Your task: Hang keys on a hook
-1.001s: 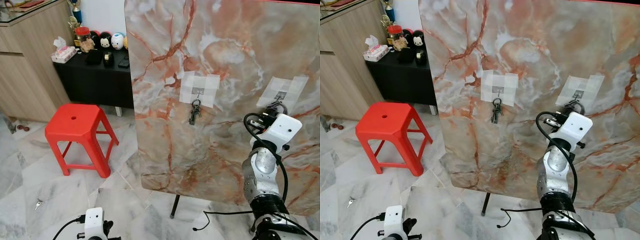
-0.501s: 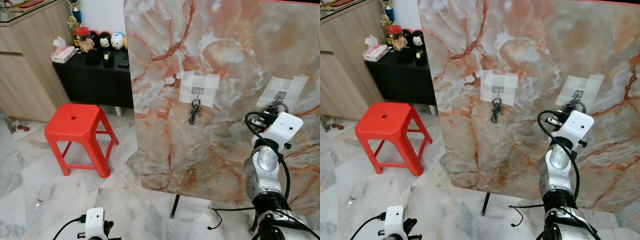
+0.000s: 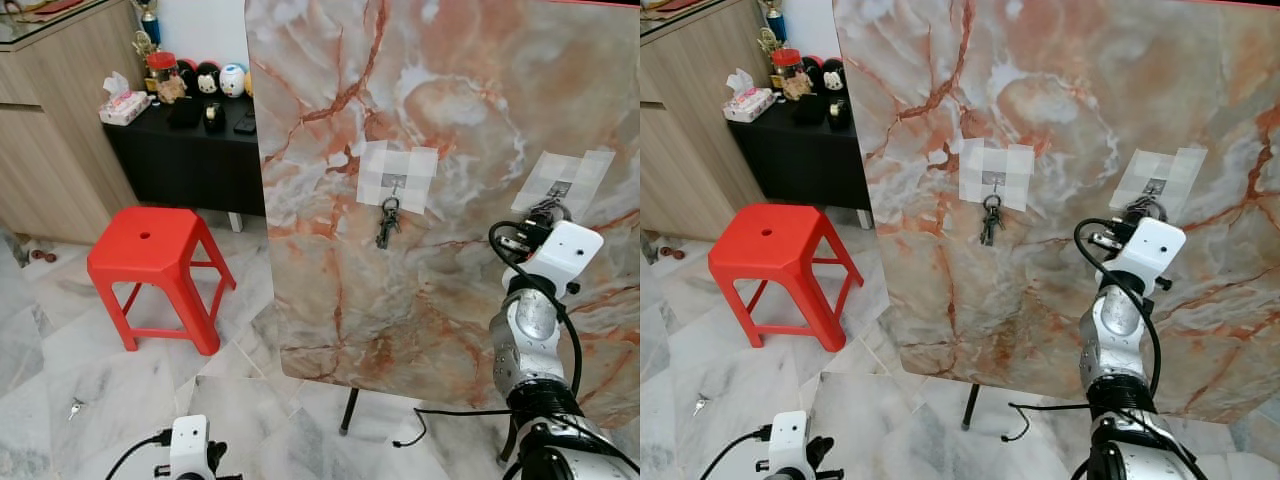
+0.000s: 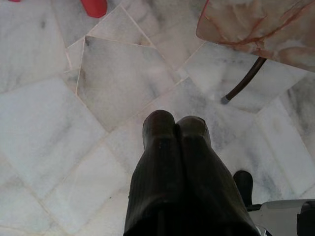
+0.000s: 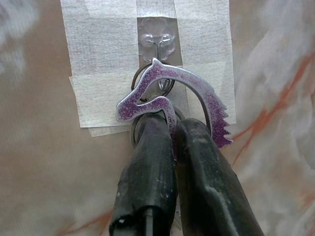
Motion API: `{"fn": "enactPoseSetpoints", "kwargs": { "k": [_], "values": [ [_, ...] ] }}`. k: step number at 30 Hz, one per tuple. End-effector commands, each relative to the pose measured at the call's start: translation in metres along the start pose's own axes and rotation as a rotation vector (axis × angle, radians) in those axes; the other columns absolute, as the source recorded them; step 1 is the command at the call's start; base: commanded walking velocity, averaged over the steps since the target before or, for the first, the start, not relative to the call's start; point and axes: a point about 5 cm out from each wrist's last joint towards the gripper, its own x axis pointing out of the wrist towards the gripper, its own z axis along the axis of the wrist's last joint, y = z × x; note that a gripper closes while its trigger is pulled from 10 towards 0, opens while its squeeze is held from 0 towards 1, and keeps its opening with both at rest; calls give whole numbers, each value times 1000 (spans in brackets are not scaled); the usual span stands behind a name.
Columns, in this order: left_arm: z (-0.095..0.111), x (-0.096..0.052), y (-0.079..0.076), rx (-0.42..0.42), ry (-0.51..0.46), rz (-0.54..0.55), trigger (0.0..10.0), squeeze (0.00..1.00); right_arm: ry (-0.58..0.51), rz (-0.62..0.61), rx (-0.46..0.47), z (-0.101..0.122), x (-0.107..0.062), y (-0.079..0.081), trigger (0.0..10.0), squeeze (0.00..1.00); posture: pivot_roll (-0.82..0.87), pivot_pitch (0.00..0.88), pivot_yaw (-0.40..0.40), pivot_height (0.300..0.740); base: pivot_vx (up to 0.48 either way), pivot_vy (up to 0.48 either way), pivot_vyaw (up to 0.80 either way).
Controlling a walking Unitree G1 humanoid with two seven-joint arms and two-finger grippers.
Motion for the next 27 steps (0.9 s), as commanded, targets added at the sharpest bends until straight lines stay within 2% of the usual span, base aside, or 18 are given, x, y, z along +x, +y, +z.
{"fn": "enactPoseSetpoints", "kwargs": {
  "k": [1,12,27],
  "values": [
    [-5,-2,2,8,17,4,10000,0,-1,21,13,3,3,5,10000,0,108,47,-33,740,0,0,0],
    [-5,-2,1,8,19,2,10000,0,19,61,18,3,5,9,10000,0,109,46,-32,740,0,0,0],
    [-6,-2,1,8,20,2,10000,0,-16,87,44,13,10,12,10000,0,110,47,-33,740,0,0,0]
  ]
}}
